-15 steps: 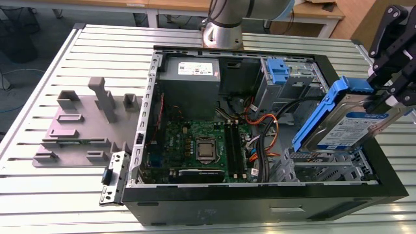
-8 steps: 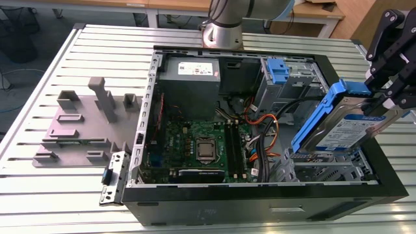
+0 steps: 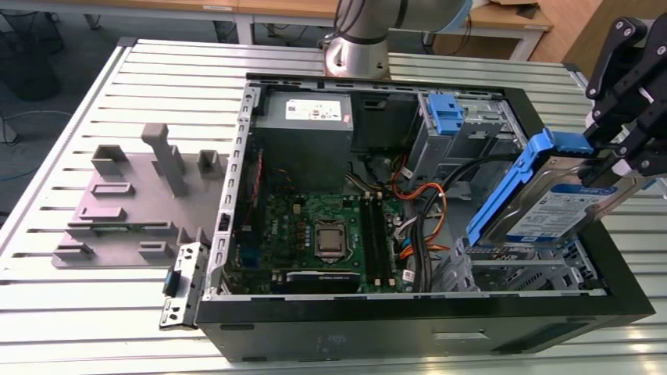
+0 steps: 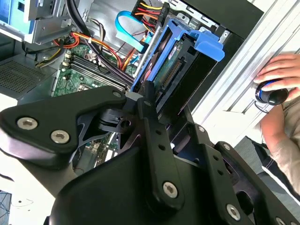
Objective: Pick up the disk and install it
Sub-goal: 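Insert the disk into the insertion slot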
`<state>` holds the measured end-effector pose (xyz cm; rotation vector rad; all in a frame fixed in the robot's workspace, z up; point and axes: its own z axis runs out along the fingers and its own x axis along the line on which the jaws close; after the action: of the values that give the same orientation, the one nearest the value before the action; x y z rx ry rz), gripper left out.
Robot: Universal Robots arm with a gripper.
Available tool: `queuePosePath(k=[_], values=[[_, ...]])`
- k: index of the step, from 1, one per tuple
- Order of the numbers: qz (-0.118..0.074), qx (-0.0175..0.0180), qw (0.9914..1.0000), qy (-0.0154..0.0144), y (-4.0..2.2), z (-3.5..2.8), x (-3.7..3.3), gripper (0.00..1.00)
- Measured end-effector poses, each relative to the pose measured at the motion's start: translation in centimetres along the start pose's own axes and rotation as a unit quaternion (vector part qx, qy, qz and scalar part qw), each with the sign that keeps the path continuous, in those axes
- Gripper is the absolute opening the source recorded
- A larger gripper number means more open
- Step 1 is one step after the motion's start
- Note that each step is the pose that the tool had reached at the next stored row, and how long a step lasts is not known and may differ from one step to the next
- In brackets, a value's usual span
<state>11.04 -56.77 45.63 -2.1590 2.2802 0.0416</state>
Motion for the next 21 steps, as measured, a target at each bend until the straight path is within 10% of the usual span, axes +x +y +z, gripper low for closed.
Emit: queuePosePath(k=[21], values=[[-0.018, -0.0003, 0.99984, 0.0005, -0.02, 0.59, 0.28, 0.35]])
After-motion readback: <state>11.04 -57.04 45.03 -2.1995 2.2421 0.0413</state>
